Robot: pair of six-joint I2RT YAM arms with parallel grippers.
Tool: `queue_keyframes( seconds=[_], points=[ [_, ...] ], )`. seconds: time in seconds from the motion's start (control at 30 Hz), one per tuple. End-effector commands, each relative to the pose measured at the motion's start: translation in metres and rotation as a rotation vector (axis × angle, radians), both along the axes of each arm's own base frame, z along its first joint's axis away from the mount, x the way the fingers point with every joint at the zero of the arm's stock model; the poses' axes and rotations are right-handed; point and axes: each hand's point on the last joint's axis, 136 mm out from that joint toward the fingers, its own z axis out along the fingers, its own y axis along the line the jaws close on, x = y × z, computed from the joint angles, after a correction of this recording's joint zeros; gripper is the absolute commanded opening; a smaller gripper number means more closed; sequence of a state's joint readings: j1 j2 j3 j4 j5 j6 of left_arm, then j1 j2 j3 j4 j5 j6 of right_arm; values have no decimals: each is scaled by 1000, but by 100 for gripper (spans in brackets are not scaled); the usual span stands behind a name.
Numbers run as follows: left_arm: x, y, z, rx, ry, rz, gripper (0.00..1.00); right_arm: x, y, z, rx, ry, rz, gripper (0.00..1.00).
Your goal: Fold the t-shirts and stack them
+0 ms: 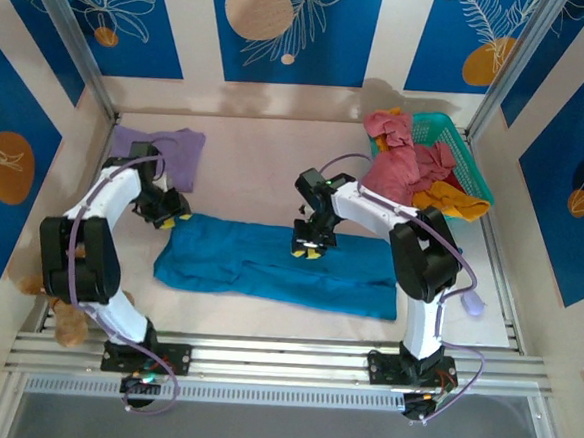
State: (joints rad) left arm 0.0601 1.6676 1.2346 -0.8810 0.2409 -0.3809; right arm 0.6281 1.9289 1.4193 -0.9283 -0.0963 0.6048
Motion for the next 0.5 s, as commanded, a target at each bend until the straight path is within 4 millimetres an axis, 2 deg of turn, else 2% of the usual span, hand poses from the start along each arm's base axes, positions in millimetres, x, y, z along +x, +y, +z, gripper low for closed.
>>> queue_keyframes(
  seconds=[0.0,0.1,0.23,0.47],
  points=[
    [15,17,0,71,-16,-64,40,3,9,9,55,17,-18,30],
    [15,22,-8,93,28,-90,35,1,13,8,77,38,-27,30],
    [7,31,-15,148,65,-108,34,-4,21,6,122,73,-50,30],
    [1,5,-28,-7,76,-107,34,-13,34,-4,168,138,-63,30]
  ],
)
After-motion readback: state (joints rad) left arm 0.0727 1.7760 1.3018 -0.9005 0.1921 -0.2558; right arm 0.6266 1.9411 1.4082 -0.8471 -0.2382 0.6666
